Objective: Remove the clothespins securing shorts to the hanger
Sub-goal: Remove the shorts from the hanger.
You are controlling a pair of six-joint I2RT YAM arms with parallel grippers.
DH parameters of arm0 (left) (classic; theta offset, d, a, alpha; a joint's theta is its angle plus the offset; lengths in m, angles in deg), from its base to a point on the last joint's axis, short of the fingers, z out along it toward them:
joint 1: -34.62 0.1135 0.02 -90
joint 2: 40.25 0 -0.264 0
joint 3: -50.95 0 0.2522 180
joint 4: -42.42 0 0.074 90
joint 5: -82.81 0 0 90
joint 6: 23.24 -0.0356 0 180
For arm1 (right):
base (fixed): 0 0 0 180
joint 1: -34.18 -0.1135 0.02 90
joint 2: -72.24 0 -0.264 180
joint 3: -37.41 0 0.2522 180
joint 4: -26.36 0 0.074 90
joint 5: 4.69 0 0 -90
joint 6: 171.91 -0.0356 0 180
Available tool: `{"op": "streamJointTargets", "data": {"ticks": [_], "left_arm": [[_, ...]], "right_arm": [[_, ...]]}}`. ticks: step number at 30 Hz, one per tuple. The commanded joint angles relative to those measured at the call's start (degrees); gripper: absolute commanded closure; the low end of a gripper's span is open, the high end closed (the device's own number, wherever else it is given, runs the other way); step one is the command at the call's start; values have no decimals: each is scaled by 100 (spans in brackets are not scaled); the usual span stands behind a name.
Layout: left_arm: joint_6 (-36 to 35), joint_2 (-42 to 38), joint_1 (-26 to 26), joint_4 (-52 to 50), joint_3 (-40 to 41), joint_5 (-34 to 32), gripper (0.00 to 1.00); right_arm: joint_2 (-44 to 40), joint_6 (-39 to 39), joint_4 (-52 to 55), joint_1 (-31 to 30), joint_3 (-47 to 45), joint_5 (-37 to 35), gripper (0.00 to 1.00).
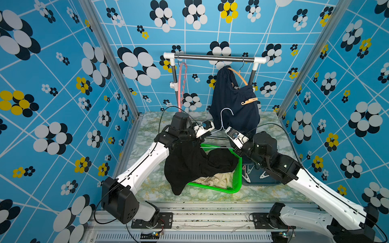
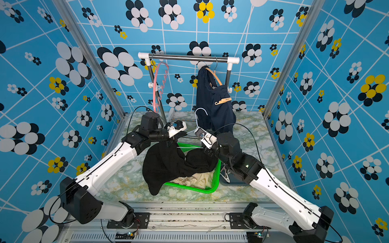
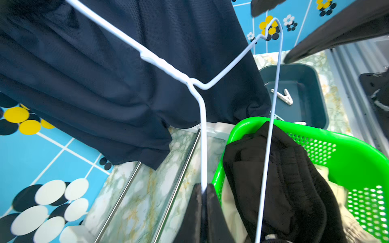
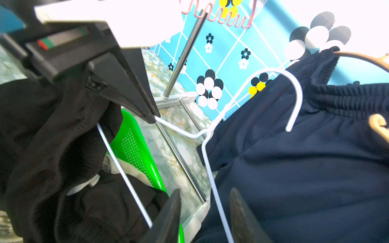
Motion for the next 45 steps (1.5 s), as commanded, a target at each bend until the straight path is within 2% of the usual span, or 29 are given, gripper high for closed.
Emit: {"op": "streamJointTargets", "data": {"ticks": [1, 3, 9, 13, 18, 23, 28, 31, 37, 41, 45], "left_arm": [[-73, -380, -80, 528, 158, -848, 100], [-227, -589, -102, 619, 298, -1104, 100], [-614, -1080, -261, 1267, 804, -2137, 100], [-796, -1156, -393, 1605, 931, -2615, 100], [-807, -1120, -474, 1869, 968, -2771, 100], [-798, -1142, -532, 1986, 1103, -2727, 100], [-825, -1215, -559, 1940, 1175, -2816, 100], [-819, -1284, -577, 1972, 1224, -2876, 100], [-807, -1384, -612, 1998, 1282, -3066, 100], [-745, -1455, -634, 2070, 1304, -3139, 100], [-728, -1502, -647, 2083, 1297, -3195, 100]], "right_arm": [[-303, -382, 156, -41, 140, -104, 47], [-449, -568, 202, -41, 129, -12, 38], [-696, -1097, 110, -38, 129, 239, 28], [-674, -1427, 113, -43, 197, 294, 26], [-686, -2181, 147, -45, 233, 317, 26], [-814, -3690, -372, -40, -642, 830, 31], [-352, -4812, -1771, -96, -1844, 1530, 29], [158, -4741, -2284, -332, -1912, 1518, 25], [1223, -4184, -2908, -658, -1423, 1680, 18], [1781, -4070, -3235, -690, -1146, 1810, 18], [2255, -4136, -3389, -696, -907, 1958, 24]]}}
